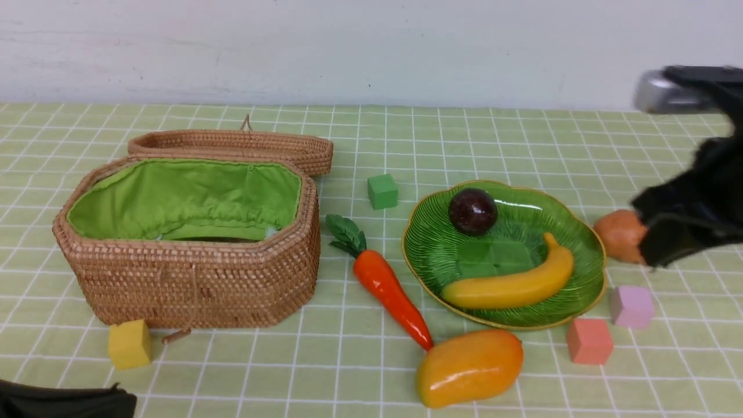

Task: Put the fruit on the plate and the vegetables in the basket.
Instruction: Use the right arm to grab a mango and put it into the right plate

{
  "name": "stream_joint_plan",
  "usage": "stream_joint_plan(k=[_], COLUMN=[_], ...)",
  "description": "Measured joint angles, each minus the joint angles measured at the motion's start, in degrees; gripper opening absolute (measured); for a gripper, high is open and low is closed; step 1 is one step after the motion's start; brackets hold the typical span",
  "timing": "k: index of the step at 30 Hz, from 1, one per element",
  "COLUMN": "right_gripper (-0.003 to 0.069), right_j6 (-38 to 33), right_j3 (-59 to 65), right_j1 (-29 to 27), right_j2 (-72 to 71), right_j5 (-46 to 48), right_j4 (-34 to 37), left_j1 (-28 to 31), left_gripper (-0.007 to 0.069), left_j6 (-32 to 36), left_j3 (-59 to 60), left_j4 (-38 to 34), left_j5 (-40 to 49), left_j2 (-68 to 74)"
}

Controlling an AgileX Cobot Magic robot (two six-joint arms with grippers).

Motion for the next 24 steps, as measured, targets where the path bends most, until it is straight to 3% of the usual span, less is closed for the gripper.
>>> stream_joint_plan(k=[3,5,8,10,13,15,16,17,19,24], right_gripper=[0.0099,0.0105,0.0157,0.0184,0.0324,0.0435,0.0445,0.0526,0.0617,0.0673], right_j6=[-4.0,-7.5,-24.8,-30.5,-42.2,-45.6,-45.8,-47.1,-48.0,-48.9], right_j3=[-0.3,-0.3,-0.3,-0.3,-0.3,-0.4,-0.4,-0.4,-0.4,-0.4], right_j1=[8.5,11.2,20.5,23.0,27.7,29.0,29.0,29.1,29.1,29.1], right_j2=[3.0,3.7,5.5,6.0,7.7,9.9,9.9,11.8,14.4,19.7], right_j5=[1.0,1.0,1.0,1.0,1.0,0.6,0.5,-0.6,-2.9,-7.7], right_j4=[-0.4,-0.6,-0.7,-0.7,-1.5,-3.6,-3.6,-5.3,-7.9,-11.2], left_j1=[0.0,0.0,0.0,0.0,0.0,0.0,0.0,0.0,0.0,0.0], left_gripper=[-0.0013,-0.0013,-0.0013,-0.0013,-0.0013,-0.0013,-0.0013,-0.0013,-0.0013,-0.0013], left_j6=[0.0,0.1,0.2,0.3,1.0,1.1,1.1,1.2,1.2,1.2], left_j3=[0.0,0.1,0.1,0.1,0.1,0.1,0.1,0.1,0.1,0.1], left_j4=[1.1,1.5,1.9,2.1,2.3,2.3,2.3,2.3,2.3,2.3], left_j5=[0.1,0.1,0.8,0.8,0.9,0.9,1.0,1.2,1.6,2.4], left_j2=[0.0,0.0,0.0,0.0,0.0,0.0,0.0,0.0,0.0,0.0])
